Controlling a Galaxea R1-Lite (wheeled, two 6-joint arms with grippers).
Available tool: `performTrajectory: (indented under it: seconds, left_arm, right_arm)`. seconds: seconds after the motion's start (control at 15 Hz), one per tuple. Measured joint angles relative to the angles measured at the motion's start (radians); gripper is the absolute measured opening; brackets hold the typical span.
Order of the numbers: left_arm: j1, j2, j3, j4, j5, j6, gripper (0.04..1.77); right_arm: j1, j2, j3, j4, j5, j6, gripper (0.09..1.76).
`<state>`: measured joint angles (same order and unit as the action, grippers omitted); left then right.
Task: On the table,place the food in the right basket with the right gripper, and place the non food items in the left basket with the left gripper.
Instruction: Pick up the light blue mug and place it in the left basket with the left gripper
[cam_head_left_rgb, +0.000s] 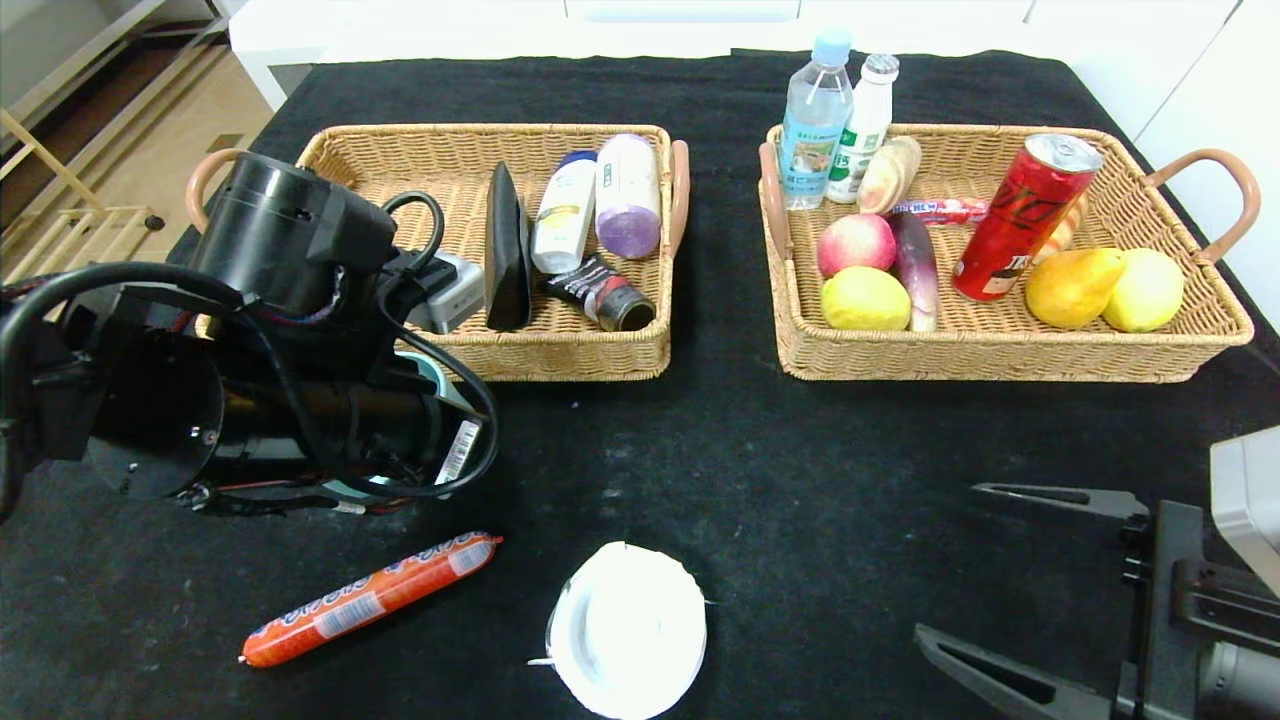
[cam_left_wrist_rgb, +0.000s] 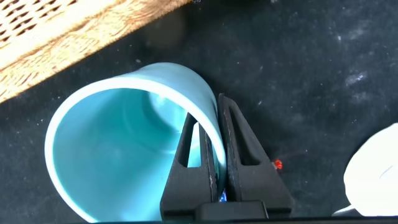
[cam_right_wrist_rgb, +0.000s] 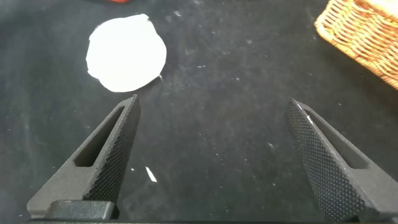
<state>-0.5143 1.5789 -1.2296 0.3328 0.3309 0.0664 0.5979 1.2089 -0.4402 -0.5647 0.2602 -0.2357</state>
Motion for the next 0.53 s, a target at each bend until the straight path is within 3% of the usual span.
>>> performTrajectory:
  seconds: [0.53]
  left_arm:
    - [0.000, 0.004, 0.001, -0.001, 0.000, -0.002, 0.20]
  right_arm:
    - [0.000, 0.013, 0.000, 0.000, 0.000, 0.000, 1.70]
